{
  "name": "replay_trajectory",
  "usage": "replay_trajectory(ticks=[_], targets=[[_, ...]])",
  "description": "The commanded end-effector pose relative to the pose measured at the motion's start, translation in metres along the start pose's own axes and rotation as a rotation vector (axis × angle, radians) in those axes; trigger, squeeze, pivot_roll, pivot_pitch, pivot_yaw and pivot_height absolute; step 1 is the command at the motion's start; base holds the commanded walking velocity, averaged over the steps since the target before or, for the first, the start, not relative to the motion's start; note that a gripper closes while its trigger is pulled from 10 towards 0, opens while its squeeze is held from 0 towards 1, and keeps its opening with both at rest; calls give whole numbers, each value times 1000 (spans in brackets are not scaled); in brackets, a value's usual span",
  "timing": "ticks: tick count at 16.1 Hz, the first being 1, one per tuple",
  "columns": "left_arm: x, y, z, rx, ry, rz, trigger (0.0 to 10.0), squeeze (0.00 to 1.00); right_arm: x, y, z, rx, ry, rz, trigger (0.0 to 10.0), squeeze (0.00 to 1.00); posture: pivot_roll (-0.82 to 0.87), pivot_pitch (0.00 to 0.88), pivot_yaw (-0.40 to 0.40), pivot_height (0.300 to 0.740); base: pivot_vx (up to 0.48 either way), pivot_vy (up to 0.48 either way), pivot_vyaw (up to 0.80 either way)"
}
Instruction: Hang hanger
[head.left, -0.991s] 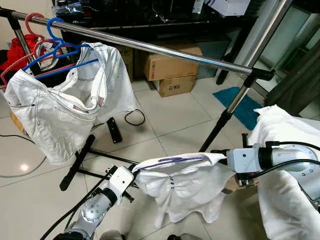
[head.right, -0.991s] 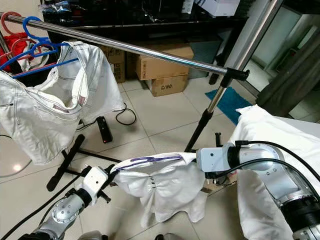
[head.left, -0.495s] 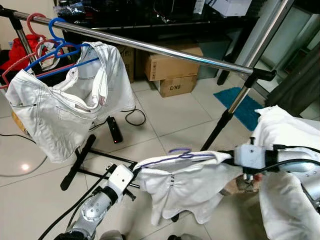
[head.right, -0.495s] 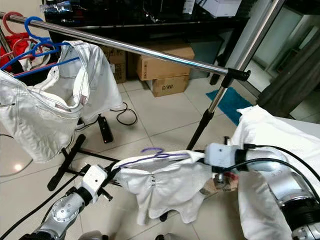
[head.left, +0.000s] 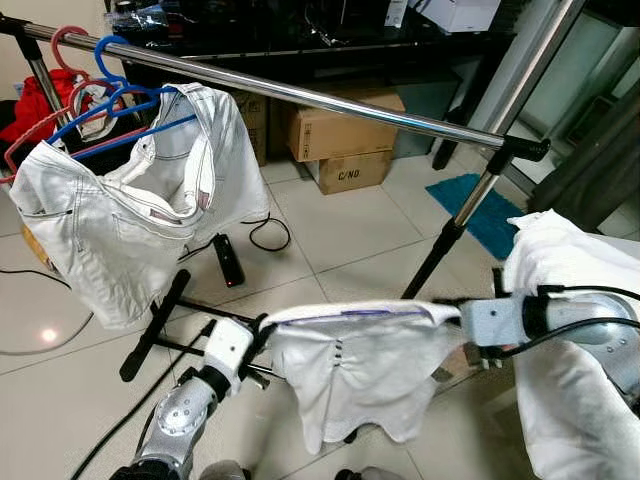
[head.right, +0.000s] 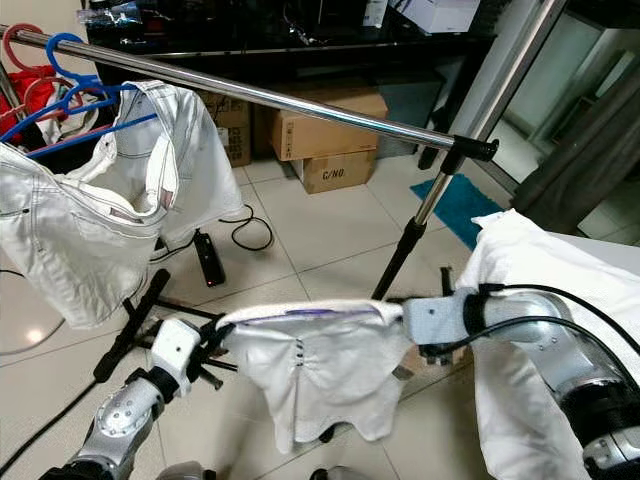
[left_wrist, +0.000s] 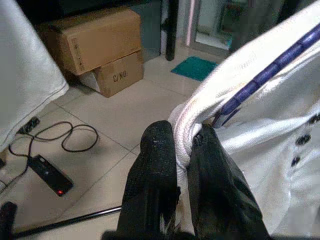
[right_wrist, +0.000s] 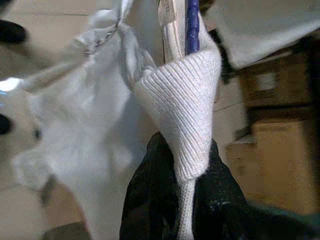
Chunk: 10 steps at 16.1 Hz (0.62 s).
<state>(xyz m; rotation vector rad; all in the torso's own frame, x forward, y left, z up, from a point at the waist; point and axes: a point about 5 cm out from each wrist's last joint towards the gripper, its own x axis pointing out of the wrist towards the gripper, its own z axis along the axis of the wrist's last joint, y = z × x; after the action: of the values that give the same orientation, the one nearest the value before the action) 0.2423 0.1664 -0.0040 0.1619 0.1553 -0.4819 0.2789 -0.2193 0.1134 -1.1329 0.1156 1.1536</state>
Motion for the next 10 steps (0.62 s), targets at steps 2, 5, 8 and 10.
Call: replay_trajectory(ticks=[2, 5, 8, 10], targets=[[5, 2, 8, -52, -45, 22, 0, 0, -3, -12, 4, -89, 11, -54, 0, 0, 100, 40, -102, 740, 0, 0, 0], [11, -7, 8, -52, -40, -22, 0, 0, -2, -29, 13, -148, 21, -141, 0, 0, 94, 41, -97, 740, 0, 0, 0], [17, -21, 9, -9, -21, -78, 0, 0, 2, -34, 23, -93, -37, -184, 0, 0, 91, 40, -94, 740, 0, 0, 0], [17, -21, 8, -2, -9, -81, 353, 0, 1, -32, 22, -91, -31, -183, 0, 0, 92, 40, -97, 740, 0, 0, 0]])
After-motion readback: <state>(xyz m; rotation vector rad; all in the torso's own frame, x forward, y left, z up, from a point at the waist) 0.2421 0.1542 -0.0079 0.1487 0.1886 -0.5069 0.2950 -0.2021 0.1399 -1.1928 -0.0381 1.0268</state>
